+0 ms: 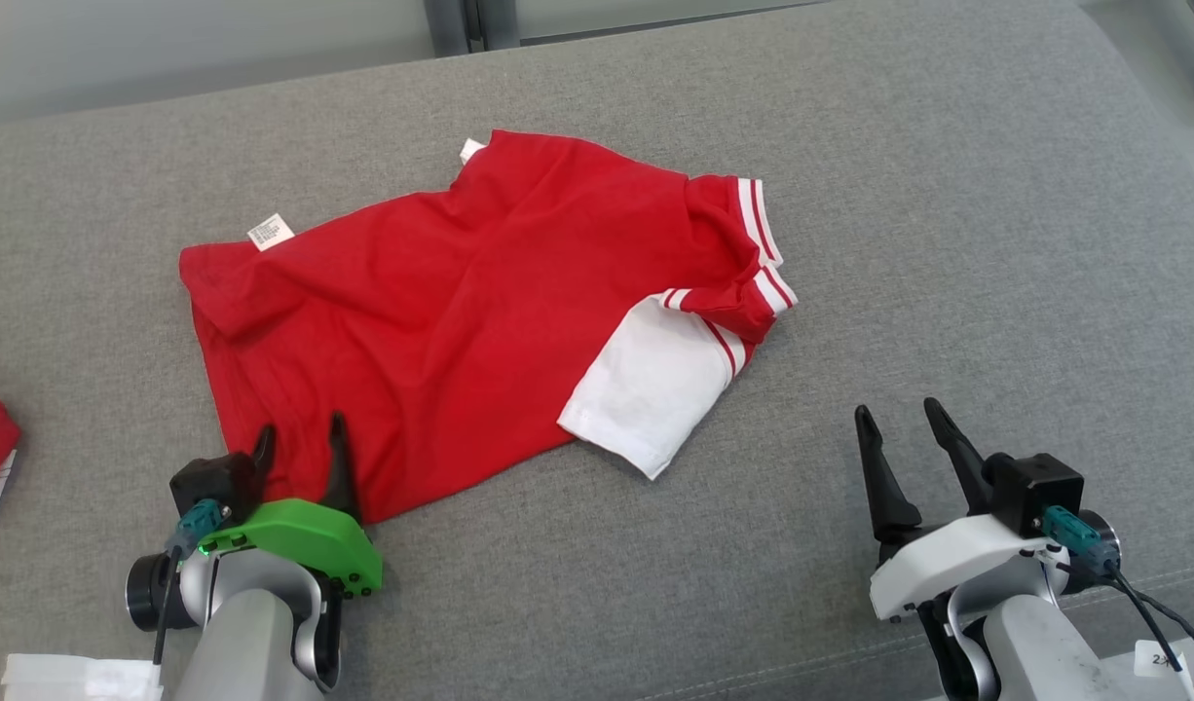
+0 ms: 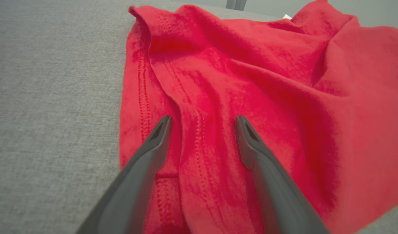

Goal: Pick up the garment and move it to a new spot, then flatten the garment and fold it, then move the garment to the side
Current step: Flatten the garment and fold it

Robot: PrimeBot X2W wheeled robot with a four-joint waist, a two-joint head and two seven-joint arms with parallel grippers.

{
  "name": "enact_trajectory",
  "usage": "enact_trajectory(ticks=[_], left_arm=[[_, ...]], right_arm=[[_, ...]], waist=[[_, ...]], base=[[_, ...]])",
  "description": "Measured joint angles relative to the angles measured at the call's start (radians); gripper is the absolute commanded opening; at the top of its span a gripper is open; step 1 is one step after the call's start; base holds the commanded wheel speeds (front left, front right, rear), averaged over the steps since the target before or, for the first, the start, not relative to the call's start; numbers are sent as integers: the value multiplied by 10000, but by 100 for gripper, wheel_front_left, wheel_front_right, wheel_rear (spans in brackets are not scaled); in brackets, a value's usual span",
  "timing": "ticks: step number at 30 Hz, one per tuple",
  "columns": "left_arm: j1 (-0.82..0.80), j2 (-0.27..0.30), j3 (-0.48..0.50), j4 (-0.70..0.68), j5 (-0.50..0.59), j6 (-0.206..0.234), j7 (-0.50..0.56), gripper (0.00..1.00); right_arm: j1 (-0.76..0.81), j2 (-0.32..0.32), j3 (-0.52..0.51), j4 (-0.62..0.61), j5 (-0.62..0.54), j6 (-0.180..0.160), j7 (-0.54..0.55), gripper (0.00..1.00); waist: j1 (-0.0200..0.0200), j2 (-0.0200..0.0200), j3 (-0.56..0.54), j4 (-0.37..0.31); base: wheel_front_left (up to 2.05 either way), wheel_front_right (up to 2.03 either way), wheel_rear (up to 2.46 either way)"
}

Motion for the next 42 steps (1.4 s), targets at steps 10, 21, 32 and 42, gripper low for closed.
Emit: enact_trajectory(ticks=[10,21,32,42], left_arm=[[-272,0,111,-290,234,-123,0,0],[-2130,729,242,-905,1120,-255,0,0],[-3975,1827,479,821,1519,355,0,0],[-3366,1377,897,314,1294,527,0,100]], right_arm=[[-60,40,-86,-21,0,0,0,100],[-377,117,-111,-119,119,0,0,100],[-707,169,-146,-217,270,0,0,100],[-693,174,-299,-100,153,0,0,100]], waist=[[0,0,173,73],[0,0,728,1],[0,0,1446,-649],[0,0,1366,-753]], base=[[0,0,0],[0,0,0],[0,0,0],[0,0,0]])
